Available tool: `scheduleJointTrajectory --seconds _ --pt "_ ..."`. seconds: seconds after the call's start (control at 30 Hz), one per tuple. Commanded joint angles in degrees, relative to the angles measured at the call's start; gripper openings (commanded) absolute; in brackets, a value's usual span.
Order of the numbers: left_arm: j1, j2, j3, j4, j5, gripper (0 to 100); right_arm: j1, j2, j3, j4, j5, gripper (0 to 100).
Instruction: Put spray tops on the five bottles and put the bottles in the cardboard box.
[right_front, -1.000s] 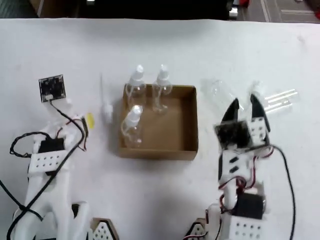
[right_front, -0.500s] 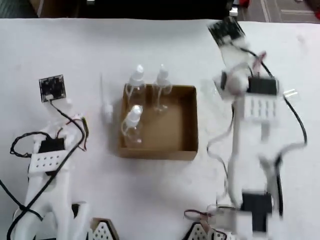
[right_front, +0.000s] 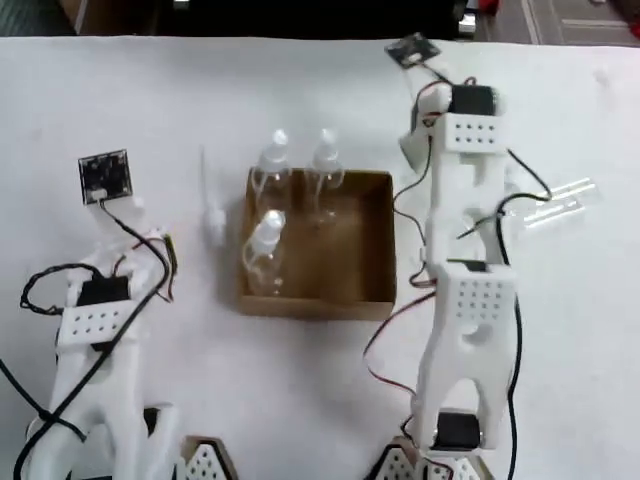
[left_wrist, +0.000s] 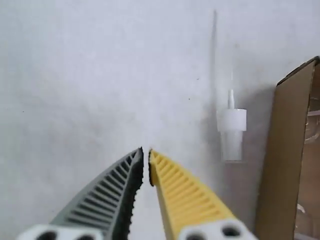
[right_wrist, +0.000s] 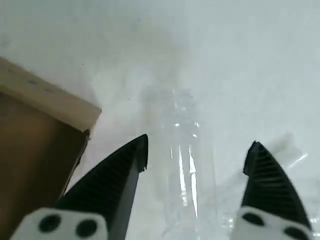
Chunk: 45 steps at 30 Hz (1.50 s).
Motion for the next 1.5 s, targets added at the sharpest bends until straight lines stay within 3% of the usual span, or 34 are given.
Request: scheduleJointTrajectory --seconds 0.0,0.17,0.47,0.63,0.83,0.93,1.07,1.47 --pt "0.8 -2.1 -0.4 -1.5 -0.7 2 -0.7 8.3 -16.0 1.3 -0.1 28.6" --pt "0.8 -2.1 -0.4 -1.5 -0.7 2 -0.7 15.3 -23.6 1.4 -0.1 26.8" --pt "0.8 -2.1 -0.4 -1.4 -0.7 2 -0.5 19.6 -24.2 1.1 0.0 26.4" --pt "0.8 -2.1 -0.4 -1.4 -0.8 2 0.3 20.3 -23.6 -1.5 0.0 16.9" --pt "0.8 -2.1 -0.4 -1.4 -0.8 2 0.7 22.5 -23.9 -1.8 6.2 14.4" --pt "0.8 -2.1 -0.4 -1.4 -0.8 2 1.5 21.8 -24.4 -1.6 6.2 12.4" --pt "0.8 -2.1 -0.4 -1.4 -0.8 2 1.9 20.1 -25.2 -1.3 6.2 0.8" --pt "0.8 -2.1 -0.2 -1.4 -0.8 2 2.7 5.0 -25.2 7.8 6.2 1.6"
